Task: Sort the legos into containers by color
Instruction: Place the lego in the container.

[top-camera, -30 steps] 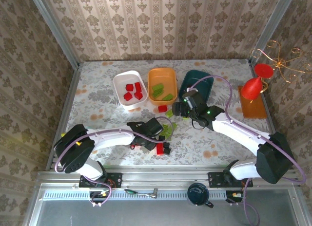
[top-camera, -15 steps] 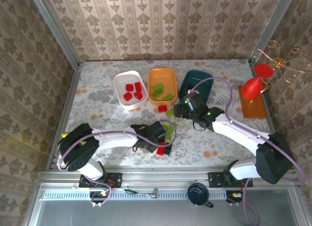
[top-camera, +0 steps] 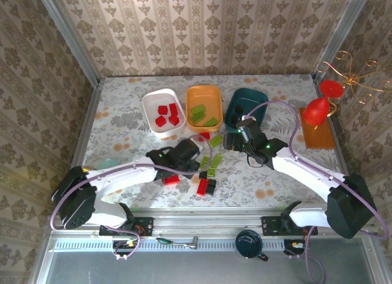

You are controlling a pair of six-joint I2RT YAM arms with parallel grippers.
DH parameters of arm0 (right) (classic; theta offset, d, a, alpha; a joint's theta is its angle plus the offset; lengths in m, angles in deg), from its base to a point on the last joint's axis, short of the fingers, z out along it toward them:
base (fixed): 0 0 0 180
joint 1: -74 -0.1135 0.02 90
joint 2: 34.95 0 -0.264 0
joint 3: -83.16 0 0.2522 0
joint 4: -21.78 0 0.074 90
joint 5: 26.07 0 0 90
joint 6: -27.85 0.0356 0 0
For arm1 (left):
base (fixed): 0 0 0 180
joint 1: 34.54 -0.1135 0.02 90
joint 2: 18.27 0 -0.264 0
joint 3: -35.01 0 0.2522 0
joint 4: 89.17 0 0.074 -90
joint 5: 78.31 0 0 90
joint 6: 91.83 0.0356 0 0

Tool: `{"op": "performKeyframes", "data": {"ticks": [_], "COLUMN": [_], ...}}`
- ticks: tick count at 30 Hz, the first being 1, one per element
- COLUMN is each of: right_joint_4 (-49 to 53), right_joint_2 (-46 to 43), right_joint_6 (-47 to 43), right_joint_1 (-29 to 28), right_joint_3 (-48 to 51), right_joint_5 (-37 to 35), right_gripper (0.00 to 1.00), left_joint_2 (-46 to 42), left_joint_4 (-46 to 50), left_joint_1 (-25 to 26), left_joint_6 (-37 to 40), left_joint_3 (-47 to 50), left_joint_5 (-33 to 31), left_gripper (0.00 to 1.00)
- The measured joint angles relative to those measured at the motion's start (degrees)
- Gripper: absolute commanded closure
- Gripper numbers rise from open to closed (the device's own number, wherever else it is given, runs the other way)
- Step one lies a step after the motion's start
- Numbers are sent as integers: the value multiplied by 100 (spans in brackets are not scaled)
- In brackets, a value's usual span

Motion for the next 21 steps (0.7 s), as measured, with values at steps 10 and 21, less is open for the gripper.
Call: {"op": "performKeyframes", "data": {"ticks": [10,21], "right_joint_4": [7,101], "right_joint_2": [-118,-323], "right_joint_6": [94,120], "right_joint_1": [0,0], "right_joint_3": [101,330], "right_joint_5": [0,-2], "right_gripper": [14,14], "left_joint_2": [1421,3786], "left_joint_4": [-721,-236], "left_joint_1": [-1550,-1792], "left_joint_6": [-61,-61], "left_joint_3": [-2033,-4266], "left_joint_5": [544,719], "left_gripper": [70,41]}}
